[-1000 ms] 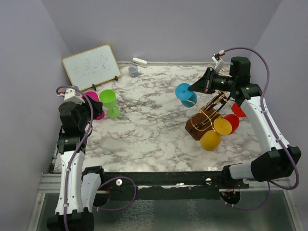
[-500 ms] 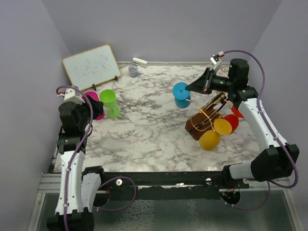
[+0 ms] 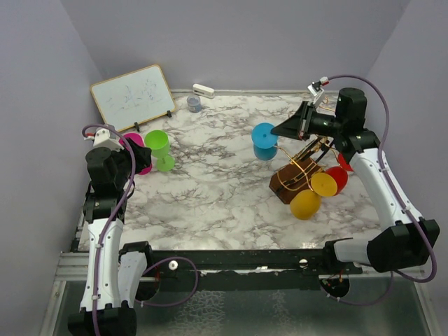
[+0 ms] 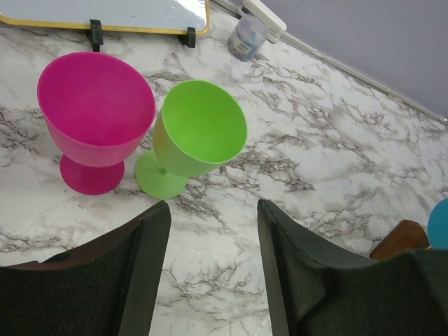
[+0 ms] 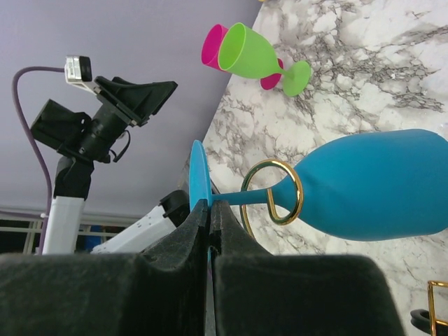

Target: Take the wine glass off the wine glass rack

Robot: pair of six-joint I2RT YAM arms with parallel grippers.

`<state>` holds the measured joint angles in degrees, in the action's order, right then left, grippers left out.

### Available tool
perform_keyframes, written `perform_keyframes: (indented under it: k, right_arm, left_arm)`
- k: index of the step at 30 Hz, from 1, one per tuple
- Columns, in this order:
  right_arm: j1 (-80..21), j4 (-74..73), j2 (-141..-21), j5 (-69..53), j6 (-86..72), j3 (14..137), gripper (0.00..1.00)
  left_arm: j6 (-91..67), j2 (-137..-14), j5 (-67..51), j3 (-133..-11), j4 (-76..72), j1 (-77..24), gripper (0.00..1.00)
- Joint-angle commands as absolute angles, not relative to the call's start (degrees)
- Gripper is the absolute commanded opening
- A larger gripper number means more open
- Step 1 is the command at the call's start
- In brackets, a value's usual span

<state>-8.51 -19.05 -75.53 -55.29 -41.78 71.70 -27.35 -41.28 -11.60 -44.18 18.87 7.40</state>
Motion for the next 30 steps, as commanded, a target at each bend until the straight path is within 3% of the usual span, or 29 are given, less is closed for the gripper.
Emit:
perform_keyframes:
  k: [1,30]
  right_arm:
    - [-8.6,-24.2,-72.0,-52.4,-38.4,72.6,0.01]
    - [-7.6,-29.5,-67.0,-32.4,-34.5,75.8,0.01]
  left_arm:
    - [-27.5,-41.4,-13.1,-44.0,17.5,7.3,0.56]
    - [-27.5,-41.6,-13.6,-43.9,17.5,7.3,0.56]
